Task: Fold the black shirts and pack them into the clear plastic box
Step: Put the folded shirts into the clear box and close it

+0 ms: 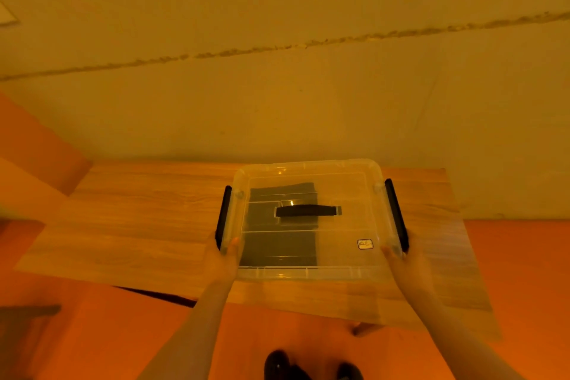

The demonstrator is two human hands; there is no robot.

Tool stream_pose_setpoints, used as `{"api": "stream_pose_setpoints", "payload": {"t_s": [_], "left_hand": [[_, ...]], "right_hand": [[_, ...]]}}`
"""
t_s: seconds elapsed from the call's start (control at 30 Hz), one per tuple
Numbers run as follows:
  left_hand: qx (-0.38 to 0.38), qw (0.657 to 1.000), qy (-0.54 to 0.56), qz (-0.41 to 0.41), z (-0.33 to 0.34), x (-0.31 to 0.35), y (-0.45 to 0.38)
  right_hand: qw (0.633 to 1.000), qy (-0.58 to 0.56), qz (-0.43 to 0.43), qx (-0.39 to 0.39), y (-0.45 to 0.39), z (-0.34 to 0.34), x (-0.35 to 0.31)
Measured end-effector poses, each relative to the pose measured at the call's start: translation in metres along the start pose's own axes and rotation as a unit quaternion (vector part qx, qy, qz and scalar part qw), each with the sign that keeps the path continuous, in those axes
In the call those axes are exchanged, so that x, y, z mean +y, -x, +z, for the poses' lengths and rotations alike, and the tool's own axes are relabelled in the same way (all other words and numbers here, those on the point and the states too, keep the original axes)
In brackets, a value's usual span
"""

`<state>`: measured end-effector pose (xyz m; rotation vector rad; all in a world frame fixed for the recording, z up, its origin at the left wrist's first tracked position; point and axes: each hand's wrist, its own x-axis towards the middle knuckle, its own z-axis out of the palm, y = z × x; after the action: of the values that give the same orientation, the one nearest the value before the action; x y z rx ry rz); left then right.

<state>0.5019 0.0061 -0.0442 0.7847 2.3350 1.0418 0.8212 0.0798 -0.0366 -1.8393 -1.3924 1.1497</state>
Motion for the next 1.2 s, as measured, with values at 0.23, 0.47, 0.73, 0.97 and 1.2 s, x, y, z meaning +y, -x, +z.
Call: {"api": "stream_pose_setpoints", "payload": {"t_s": [0.23,0.47,0.73,0.97,1.2], "left_hand": [[0.022,1.0,0.019,0.01,0.001,0.009,0.004],[0.001,0.998,-0.03,-0.049,-0.007,0.015,0.007],[0.024,0.996,-0.091,0.004,0.001,0.013,0.001],[-0.065,0.986,-0.133,0.073,-0.006,0.033,-0.037],[-0.065,0.987,-0.122,0.079,0.008,0.042,-0.081]], "right_hand": [[0.996,0.077,0.015,0.043,-0.024,0.011,-0.015],[0.993,0.108,-0.018,0.05,-0.023,0.013,-0.011],[0.988,0.145,-0.031,0.042,-0.022,0.013,-0.013],[0.961,0.276,-0.032,0.005,-0.031,0.012,-0.03],[0.983,0.182,-0.003,0.009,-0.065,0.029,-0.048]]}}
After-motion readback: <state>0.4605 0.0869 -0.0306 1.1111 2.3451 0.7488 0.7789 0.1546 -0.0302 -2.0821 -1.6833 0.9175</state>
